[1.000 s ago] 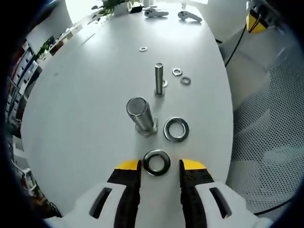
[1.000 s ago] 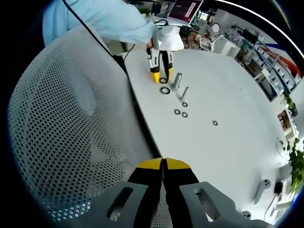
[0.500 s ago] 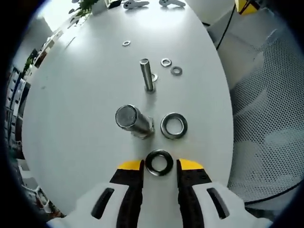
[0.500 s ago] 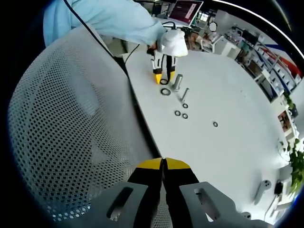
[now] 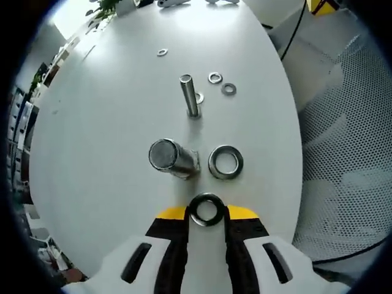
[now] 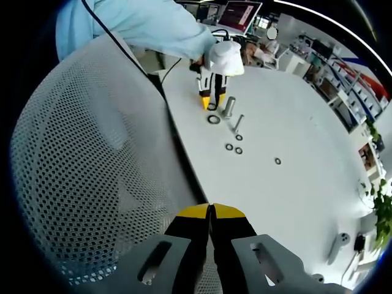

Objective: Place the washer onto the threaded stud by aligning its center hole with the stud, sliding it down to the base, and recovering from edge contact or off-axis alignment until the washer reaches the visible bottom stop.

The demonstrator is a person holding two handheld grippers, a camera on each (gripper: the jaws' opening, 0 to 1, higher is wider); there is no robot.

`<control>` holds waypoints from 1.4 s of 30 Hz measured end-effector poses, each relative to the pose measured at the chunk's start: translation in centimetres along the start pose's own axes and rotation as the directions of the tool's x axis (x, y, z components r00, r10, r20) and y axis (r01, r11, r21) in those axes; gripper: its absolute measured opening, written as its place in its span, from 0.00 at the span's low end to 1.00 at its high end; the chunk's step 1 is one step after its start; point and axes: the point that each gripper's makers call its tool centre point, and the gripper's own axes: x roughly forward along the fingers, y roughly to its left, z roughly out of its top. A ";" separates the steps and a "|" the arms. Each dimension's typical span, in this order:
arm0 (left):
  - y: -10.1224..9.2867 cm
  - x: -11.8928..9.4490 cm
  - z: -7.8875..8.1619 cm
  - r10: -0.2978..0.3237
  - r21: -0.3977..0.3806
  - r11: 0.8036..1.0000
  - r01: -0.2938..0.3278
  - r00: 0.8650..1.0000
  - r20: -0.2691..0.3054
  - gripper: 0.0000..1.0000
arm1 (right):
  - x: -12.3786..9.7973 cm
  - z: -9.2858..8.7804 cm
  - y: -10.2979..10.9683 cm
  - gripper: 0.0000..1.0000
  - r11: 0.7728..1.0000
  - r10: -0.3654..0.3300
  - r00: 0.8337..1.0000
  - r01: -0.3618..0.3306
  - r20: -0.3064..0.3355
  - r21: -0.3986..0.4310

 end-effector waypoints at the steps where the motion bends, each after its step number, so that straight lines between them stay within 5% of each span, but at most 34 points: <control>1: 0.0 0.0 -0.1 0.001 0.002 1.000 -0.001 1.000 -0.003 0.20 | 0.0 0.0 0.0 0.03 1.000 0.001 1.000 -0.001 0.000 0.000; 42: 0.9 -1.1 0.5 0.027 -0.042 0.999 -0.026 0.999 0.034 0.20 | 0.1 -0.1 0.0 0.03 1.000 0.003 1.000 -0.003 -0.005 0.002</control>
